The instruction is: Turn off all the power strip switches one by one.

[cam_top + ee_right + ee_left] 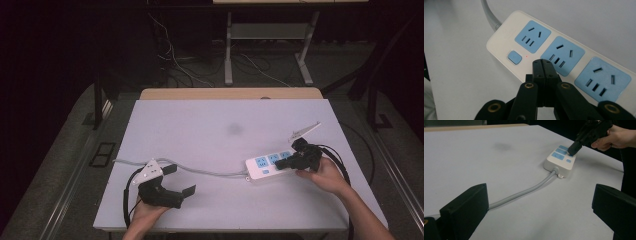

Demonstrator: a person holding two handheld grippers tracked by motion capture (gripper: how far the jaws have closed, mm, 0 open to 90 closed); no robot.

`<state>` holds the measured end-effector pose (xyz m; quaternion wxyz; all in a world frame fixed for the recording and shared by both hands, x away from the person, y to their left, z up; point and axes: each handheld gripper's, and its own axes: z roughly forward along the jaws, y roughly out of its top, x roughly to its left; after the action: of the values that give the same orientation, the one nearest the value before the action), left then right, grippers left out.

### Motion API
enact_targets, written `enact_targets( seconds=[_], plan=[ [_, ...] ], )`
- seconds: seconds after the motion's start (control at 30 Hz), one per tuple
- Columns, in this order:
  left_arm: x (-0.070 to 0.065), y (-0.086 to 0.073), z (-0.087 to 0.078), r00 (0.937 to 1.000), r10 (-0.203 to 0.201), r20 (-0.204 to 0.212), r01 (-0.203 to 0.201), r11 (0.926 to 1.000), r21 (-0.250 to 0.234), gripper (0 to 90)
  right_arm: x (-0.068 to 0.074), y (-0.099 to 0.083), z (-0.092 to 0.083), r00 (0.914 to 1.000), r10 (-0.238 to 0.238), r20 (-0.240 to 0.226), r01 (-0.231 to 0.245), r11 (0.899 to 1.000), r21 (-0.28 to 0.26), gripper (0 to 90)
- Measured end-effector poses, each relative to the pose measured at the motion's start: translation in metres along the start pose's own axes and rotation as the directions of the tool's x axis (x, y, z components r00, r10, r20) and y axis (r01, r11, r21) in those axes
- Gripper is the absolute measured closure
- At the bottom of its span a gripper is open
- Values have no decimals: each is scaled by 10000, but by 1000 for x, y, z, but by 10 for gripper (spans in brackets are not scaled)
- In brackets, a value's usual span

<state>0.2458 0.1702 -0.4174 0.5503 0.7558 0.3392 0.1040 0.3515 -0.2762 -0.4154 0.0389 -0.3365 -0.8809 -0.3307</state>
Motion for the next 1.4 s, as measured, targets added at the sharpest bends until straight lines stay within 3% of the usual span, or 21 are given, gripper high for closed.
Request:
enact_targets(
  seconds=[0.63, 1.4],
  plan=[
    [-1, 0, 0, 10000, 6, -14, -6, 10000, 28, 0, 4, -3, 0, 9998, -78, 179, 79, 9999, -66, 900],
    [0, 0, 0, 10000, -40, -54, 40, 10000, 23, 0, 1, -7, 0, 9999, 106, 16, -105, 9991, -399, 900]
  ],
)
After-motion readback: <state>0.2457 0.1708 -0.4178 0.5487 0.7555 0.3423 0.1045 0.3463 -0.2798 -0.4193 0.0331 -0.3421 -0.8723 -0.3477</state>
